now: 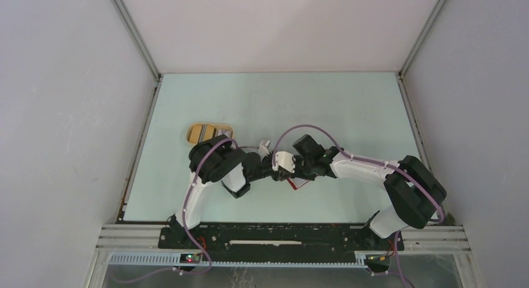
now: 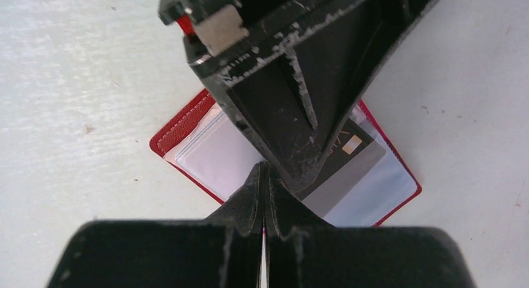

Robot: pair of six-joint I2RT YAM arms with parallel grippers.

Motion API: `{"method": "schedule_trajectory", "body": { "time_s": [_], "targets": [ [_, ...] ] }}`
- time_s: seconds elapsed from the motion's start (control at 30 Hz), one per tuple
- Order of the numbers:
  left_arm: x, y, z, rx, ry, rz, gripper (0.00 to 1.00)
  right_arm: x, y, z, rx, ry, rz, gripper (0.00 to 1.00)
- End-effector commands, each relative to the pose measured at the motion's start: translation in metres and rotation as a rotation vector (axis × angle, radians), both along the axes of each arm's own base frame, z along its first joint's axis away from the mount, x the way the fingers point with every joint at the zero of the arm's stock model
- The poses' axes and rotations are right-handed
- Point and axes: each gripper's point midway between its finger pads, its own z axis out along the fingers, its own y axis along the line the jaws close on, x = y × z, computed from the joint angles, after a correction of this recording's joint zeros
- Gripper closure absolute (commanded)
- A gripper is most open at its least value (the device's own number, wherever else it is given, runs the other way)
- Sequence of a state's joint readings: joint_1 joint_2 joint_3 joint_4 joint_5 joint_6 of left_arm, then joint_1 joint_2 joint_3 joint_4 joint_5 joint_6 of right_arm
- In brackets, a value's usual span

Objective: Put the credit cards into the card holder
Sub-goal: Insert the credit card into the card slot.

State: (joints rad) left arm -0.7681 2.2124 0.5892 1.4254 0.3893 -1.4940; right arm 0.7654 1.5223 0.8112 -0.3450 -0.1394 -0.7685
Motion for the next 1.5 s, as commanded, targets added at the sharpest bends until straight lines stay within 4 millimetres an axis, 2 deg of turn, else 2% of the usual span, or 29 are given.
{"method": "schedule_trajectory", "body": {
  "time_s": [0.0,0.43,0.7,0.83,1.03,1.47],
  "targets": [
    [-0.004,0.011,-0.04,0.109,0.073,0.002,0.68,0.025,-0.006,0.01,-0.002,-0.056,-0.095,1.0],
    [-0.001,0.017,-0.037,0.11,0.054,0.024,0.68,0.025,0.006,0.018,0.117,0.067,-0.166,0.99],
    [-0.004,0.029,-0.016,0.119,-0.012,0.037,0.69,0.017,0.012,0.036,0.231,0.165,-0.172,0.98],
    [-0.007,0.033,-0.024,0.15,-0.007,0.039,0.72,0.015,0.018,0.036,0.255,0.228,-0.194,0.97],
    [-0.006,0.03,-0.035,0.149,0.012,0.031,0.79,0.012,0.026,0.036,0.28,0.312,-0.221,0.98],
    [-0.008,0.036,-0.051,0.186,0.032,0.04,0.9,0.019,0.021,0.01,0.162,0.35,-0.299,0.98]
  ]
}}
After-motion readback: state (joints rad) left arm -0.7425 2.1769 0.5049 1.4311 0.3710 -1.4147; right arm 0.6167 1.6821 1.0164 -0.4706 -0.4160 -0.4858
